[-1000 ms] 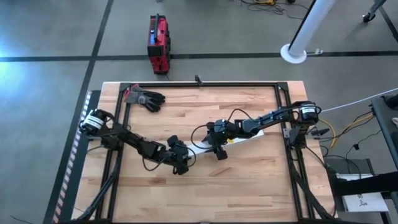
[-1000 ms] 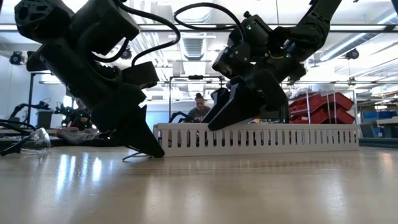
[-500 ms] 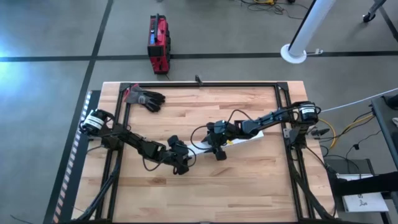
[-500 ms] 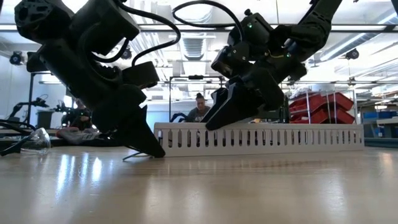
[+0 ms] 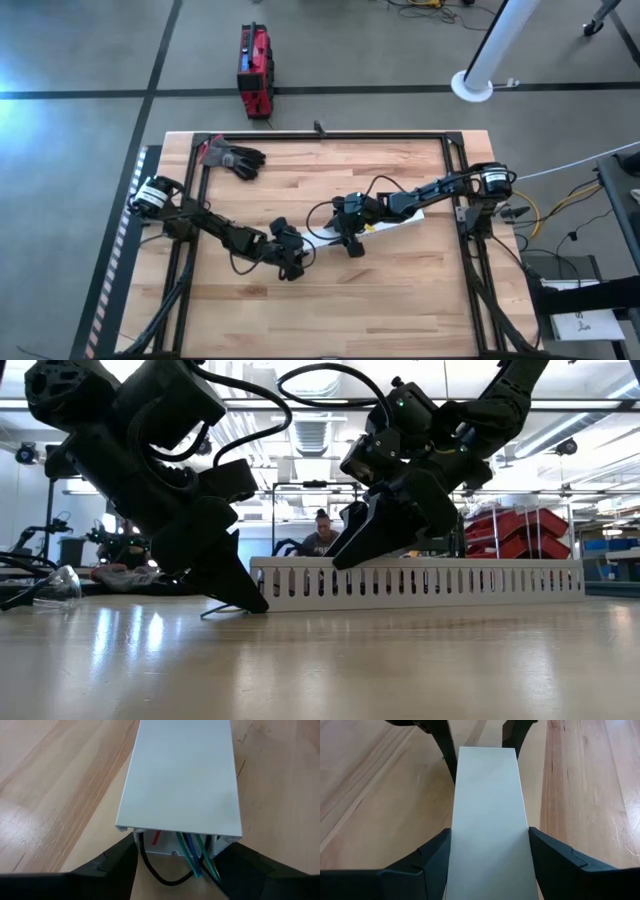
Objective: Ziptie cables
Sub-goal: Insert the white duct lid into the white cable duct until it is secured, then adjust the white cable duct
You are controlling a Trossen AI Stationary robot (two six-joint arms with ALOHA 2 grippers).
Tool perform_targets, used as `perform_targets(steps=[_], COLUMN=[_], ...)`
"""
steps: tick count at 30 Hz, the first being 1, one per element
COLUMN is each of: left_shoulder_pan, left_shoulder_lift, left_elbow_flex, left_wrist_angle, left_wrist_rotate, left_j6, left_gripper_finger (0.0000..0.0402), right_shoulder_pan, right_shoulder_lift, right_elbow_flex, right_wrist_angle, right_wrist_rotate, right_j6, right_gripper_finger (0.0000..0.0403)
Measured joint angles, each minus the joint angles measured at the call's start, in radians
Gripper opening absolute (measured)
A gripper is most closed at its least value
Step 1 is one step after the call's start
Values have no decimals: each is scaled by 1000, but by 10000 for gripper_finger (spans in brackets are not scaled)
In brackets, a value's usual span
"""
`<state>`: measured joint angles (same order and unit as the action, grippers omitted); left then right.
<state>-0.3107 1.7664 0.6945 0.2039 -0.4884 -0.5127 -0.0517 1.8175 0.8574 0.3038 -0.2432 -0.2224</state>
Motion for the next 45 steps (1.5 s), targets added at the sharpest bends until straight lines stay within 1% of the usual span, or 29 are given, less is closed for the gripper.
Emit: perform_targets(steps=[3,4,7,9,11,13,16,18,22,24,25,26,28,30,32,34,37,38,42,45], left_shoulder_pan=[2,3,3,3,2,2,1,-1,-7,-8,-8,-7,-5,3,15,35,70,78,111,129], left_shoulder_lift=[-7,-14,-49,-88,-140,-200,-289,-339,-368,-356,-345,-323,-266,-197,-134,-79,-19,1,65,96], left_elbow_flex=[0,0,0,-2,-2,-2,-2,-2,-2,-1,-1,-1,-1,-2,-1,-1,3,10,42,81], left_wrist_angle=[-7,-15,-61,-116,-163,-216,-223,-154,33,143,185,232,321,419,505,554,556,557,528,494], left_wrist_rotate=[19,30,52,61,66,65,64,59,51,3,-43,-87,-143,-158,-153,-133,-17,4,11,79], left_j6=[6,5,10,13,12,5,-2,14,146,193,208,216,246,288,316,331,341,331,319,313], left_gripper_finger=[228,235,263,279,290,295,294,293,292,292,292,292,292,292,292,292,292,292,292,293], right_shoulder_pan=[0,0,-2,-3,-3,-1,5,15,62,95,114,133,172,209,237,260,287,295,313,319], right_shoulder_lift=[0,-3,-23,-64,-118,-176,-258,-315,-398,-429,-440,-445,-446,-432,-416,-397,-371,-365,-347,-343], right_elbow_flex=[0,2,10,29,66,104,153,172,152,126,111,96,63,33,8,-9,-16,-16,-16,-16], right_wrist_angle=[-2,-5,-41,-117,-215,-355,-536,-614,-692,-690,-686,-679,-657,-647,-615,-616,-650,-663,-671,-670], right_wrist_rotate=[1,2,29,34,39,71,94,93,83,83,84,83,87,88,93,105,139,147,150,150], right_j6=[-1,6,30,31,22,17,23,51,134,183,205,225,266,301,336,376,445,458,488,492], right_gripper_finger=[220,233,296,331,349,355,353,350,342,337,334,331,324,318,311,304,292,288,273,262])
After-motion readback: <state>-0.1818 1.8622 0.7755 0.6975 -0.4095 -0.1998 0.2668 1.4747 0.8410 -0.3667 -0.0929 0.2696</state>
